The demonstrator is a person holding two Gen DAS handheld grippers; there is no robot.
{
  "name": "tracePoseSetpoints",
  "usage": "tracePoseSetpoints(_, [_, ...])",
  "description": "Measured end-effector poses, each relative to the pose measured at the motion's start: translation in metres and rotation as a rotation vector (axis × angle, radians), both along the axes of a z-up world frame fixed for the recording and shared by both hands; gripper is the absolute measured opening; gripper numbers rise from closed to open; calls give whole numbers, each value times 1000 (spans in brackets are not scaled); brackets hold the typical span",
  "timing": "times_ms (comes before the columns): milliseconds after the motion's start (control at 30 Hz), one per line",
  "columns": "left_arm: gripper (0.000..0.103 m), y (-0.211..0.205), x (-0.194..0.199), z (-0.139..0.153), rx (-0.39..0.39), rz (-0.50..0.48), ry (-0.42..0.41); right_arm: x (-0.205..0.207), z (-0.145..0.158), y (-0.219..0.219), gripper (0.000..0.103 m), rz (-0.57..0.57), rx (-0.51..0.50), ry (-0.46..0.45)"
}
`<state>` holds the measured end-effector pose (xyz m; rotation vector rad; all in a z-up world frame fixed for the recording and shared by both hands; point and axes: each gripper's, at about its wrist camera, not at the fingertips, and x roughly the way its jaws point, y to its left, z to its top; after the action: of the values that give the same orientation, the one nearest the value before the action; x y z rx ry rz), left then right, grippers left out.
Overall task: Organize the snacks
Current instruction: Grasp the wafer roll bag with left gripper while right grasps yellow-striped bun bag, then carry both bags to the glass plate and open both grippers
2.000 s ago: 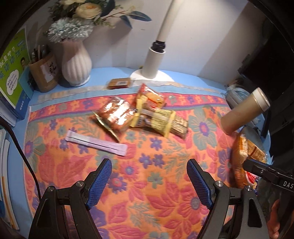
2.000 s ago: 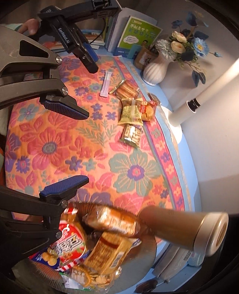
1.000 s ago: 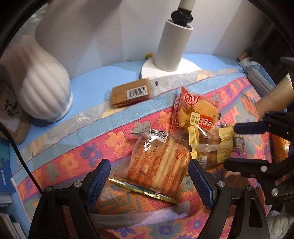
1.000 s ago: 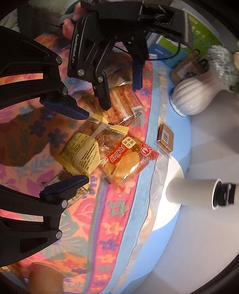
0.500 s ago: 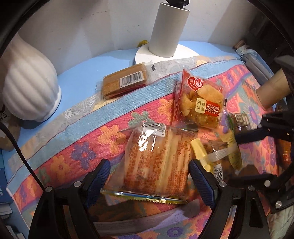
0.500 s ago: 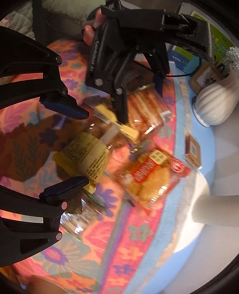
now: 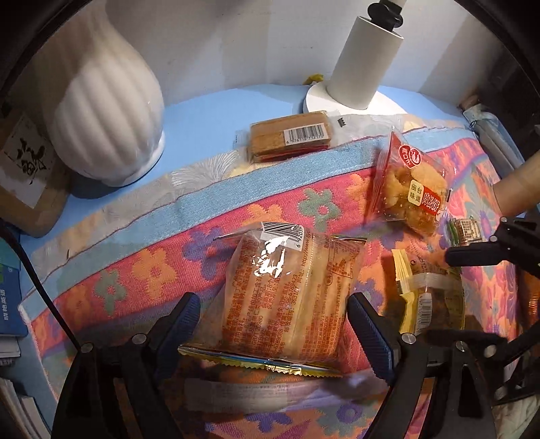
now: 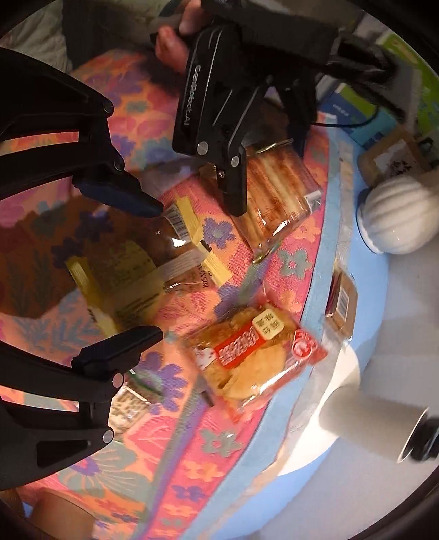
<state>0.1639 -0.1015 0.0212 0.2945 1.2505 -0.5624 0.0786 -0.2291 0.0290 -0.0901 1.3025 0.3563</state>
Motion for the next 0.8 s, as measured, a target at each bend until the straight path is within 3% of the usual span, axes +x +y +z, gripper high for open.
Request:
tracePoseSetpoints(100, [87,-4,-3,-3,18,-3,-29,-9,-14,8,60,19,-55,-18])
tracePoseSetpoints(167, [85,-5,-6,-3,31,-7,-54,-16,-13,11,48,30,-80,-40])
tracePoseSetpoints(233, [81,-4,-9,-2,29,2,-68,-21,-10,9,44,29,-69,-39])
tracePoseSetpoints(467, [75,2,-33,14,-4,48,-58,-52,2,-2,43,-16,33,-4])
tracePoseSetpoints(800, [74,10,-84,49,-76,96,-60,-114,32,1,43,-66,96,-54])
